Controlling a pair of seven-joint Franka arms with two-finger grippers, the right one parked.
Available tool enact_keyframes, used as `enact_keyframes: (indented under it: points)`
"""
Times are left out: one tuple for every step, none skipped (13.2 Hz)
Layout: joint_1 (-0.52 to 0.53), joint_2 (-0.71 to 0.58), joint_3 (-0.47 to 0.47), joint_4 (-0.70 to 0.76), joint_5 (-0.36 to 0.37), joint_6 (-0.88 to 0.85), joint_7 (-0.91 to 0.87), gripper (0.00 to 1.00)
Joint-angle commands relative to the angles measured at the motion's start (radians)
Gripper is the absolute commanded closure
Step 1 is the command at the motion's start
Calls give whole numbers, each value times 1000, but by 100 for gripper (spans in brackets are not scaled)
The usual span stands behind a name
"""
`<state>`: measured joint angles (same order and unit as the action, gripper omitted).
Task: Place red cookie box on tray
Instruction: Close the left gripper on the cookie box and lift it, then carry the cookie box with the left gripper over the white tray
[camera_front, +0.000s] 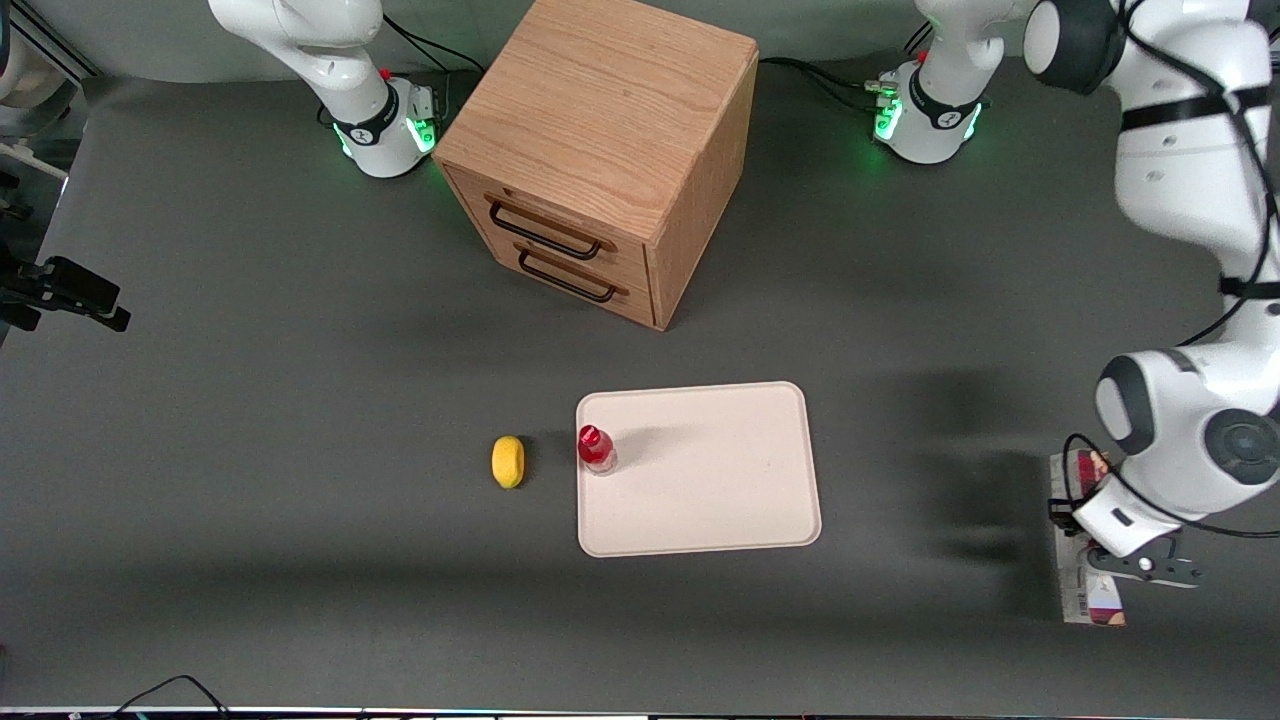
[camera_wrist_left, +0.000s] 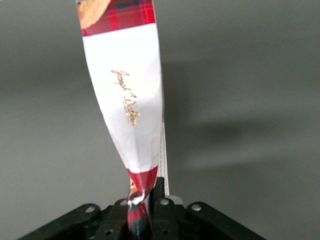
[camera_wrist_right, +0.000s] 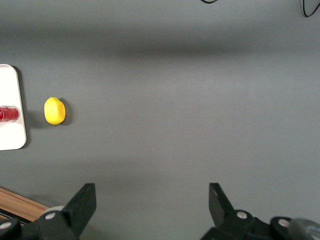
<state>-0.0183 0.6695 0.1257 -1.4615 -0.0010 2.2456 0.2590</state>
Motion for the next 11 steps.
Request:
enact_keyframes:
  points:
    - [-19, -238, 0, -37, -2, -263, 19, 100]
    - [-25, -292, -1, -31, -4, -358, 14, 100]
    - [-25, -336, -11, -16, -2, -448, 13, 100]
    - [-25, -373, -17, 1, -2, -531, 6, 100]
    - [-25, -404, -17, 19, -2, -607, -4, 100]
    - [-25, -431, -18, 38, -1, -673, -13, 100]
    - [-25, -448, -18, 46, -1, -717, -17, 100]
    - [-26, -458, -24, 44, -2, -730, -27, 100]
    - [-26, -462, -43, 43, -1, -733, -55, 100]
    - [-28, -464, -66, 38, -1, -735, -111, 100]
    - [-34, -466, -105, 36, -1, -745, -191, 100]
